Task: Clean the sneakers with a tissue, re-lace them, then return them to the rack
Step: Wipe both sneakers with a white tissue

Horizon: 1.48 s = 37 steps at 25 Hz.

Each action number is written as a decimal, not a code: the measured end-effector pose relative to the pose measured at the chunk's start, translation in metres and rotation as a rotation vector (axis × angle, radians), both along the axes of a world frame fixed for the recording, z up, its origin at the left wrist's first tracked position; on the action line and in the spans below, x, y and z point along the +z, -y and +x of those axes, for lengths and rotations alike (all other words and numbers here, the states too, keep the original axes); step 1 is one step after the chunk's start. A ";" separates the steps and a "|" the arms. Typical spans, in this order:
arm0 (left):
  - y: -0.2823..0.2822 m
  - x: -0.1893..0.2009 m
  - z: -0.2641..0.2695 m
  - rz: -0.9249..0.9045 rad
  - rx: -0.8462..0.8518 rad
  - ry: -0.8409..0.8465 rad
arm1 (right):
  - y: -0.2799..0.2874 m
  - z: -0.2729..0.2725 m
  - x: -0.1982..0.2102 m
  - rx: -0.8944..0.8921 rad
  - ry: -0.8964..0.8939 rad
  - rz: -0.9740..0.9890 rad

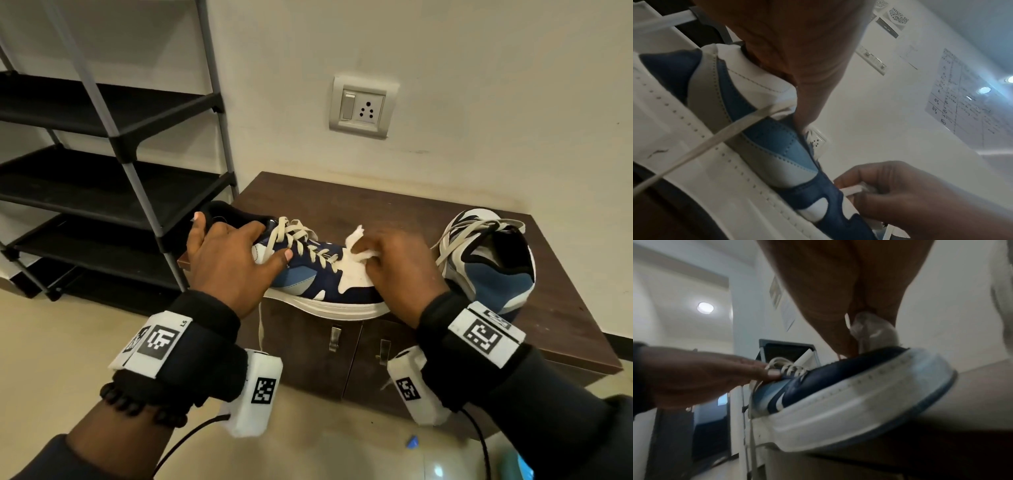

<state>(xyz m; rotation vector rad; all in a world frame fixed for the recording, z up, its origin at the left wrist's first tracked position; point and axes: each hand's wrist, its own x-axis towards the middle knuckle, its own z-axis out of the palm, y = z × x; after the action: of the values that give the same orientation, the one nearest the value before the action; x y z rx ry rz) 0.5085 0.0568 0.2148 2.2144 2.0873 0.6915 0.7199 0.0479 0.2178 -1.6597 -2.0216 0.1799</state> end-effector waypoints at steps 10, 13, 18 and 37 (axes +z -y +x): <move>0.000 -0.003 -0.002 0.017 -0.048 0.039 | 0.006 -0.023 -0.005 0.223 -0.352 0.101; 0.000 -0.004 -0.004 0.011 -0.067 0.053 | 0.001 -0.035 -0.007 0.367 -0.164 0.248; -0.004 -0.006 -0.003 0.050 -0.049 0.073 | 0.004 -0.020 -0.005 0.449 0.281 0.259; 0.005 0.020 -0.005 0.085 0.064 0.426 | 0.016 0.001 -0.001 -0.017 -0.002 0.620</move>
<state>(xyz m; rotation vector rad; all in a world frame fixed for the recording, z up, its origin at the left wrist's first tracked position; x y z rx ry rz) 0.5032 0.0516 0.2346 1.8319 1.9448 1.1572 0.7206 0.0316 0.2171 -1.2725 -1.8053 -0.4129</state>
